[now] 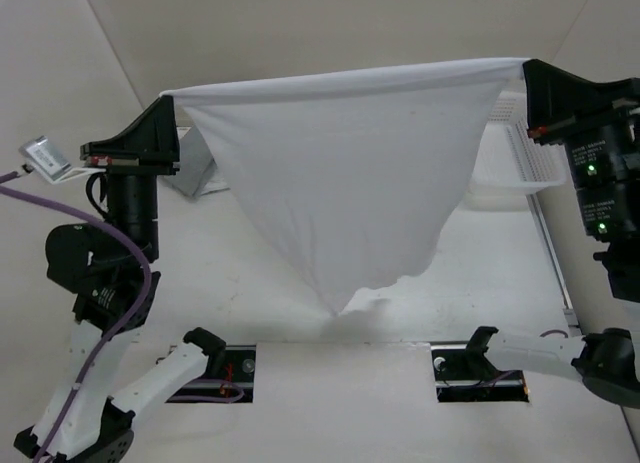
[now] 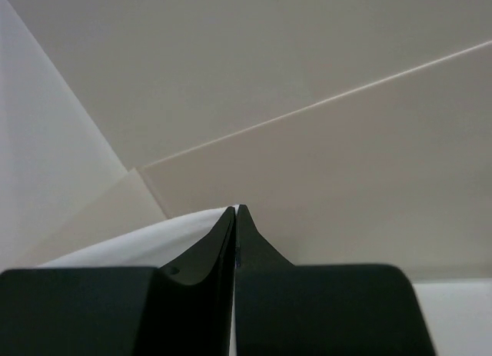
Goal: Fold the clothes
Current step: Flatten the tank top out
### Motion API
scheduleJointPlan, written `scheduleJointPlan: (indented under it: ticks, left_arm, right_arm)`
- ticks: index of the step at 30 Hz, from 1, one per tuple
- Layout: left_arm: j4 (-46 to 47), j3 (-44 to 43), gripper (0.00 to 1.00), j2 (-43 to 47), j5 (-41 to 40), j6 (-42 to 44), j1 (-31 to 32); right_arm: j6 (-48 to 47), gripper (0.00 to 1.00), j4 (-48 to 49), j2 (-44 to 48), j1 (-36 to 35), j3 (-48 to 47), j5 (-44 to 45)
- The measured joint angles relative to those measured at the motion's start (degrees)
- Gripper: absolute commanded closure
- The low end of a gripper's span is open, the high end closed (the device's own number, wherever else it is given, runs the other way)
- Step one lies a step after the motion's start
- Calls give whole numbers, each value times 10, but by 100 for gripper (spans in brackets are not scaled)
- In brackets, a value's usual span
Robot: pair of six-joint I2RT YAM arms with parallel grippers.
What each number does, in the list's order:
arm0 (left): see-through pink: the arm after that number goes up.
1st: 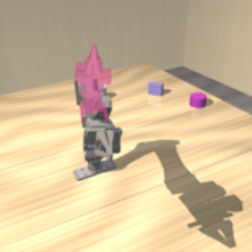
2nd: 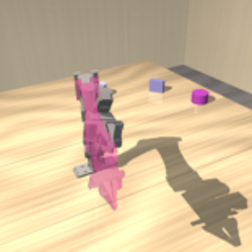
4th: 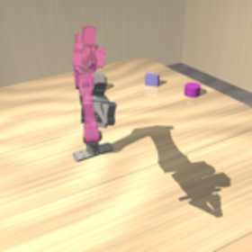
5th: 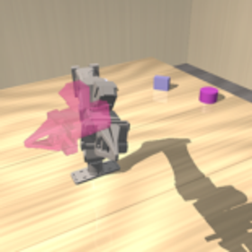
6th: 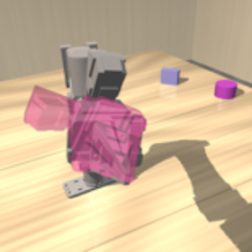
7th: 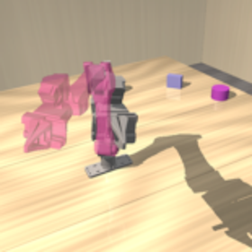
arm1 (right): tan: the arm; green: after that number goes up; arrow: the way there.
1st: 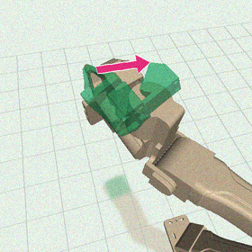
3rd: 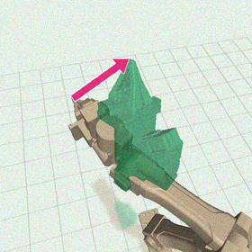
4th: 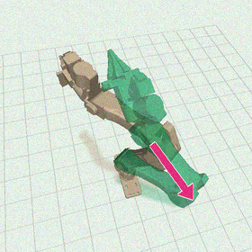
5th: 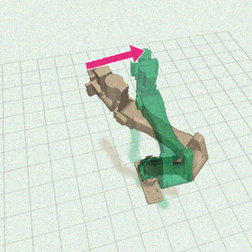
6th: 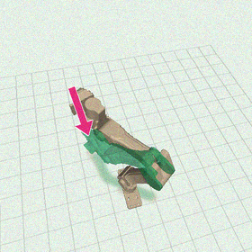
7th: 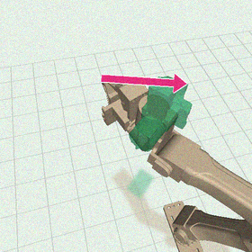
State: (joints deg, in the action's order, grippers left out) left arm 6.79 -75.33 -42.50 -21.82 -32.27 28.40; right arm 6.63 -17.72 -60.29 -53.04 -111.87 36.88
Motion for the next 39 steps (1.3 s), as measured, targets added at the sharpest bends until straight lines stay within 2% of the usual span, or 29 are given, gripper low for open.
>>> scheduleJointPlan:
  ticks: [5, 9, 15, 18, 22, 27, 30, 32, 34, 39]
  left_arm:
    - [13, 15, 98, -52, 0, 9, -4]
    - [29, 66, 98, -113, 6, 2, -52]
    - [31, 71, 98, -306, 57, -52, -152]
    - [5, 32, 98, -401, 76, -67, -170]
    - [-27, -55, 98, -456, 96, -69, -171]
    - [-16, -146, 98, -438, 103, -60, -172]
    - [-7, -155, 98, -399, 103, -52, -173]
    - [-1, -153, 98, -371, 103, -48, -171]
    - [10, -138, 98, -346, 103, -45, -171]
    - [34, -29, 98, -277, 95, -44, -160]
  right_arm:
    - [5, 99, 2, -42, 120, 16, -63]
    - [58, 98, 4, -83, 226, 74, -148]
    - [131, 98, 22, -230, 341, 98, -269]
    - [155, 99, 2, -336, 372, 30, -310]
    - [169, 98, -48, -454, 393, -133, -340]
    - [172, 97, -88, -479, 396, -286, -354]
    - [172, 97, -86, -449, 395, -316, -361]
    - [172, 97, -80, -417, 395, -300, -363]
    - [172, 97, -63, -365, 395, -232, -365]
    - [177, 97, 8, -205, 384, 64, -352]
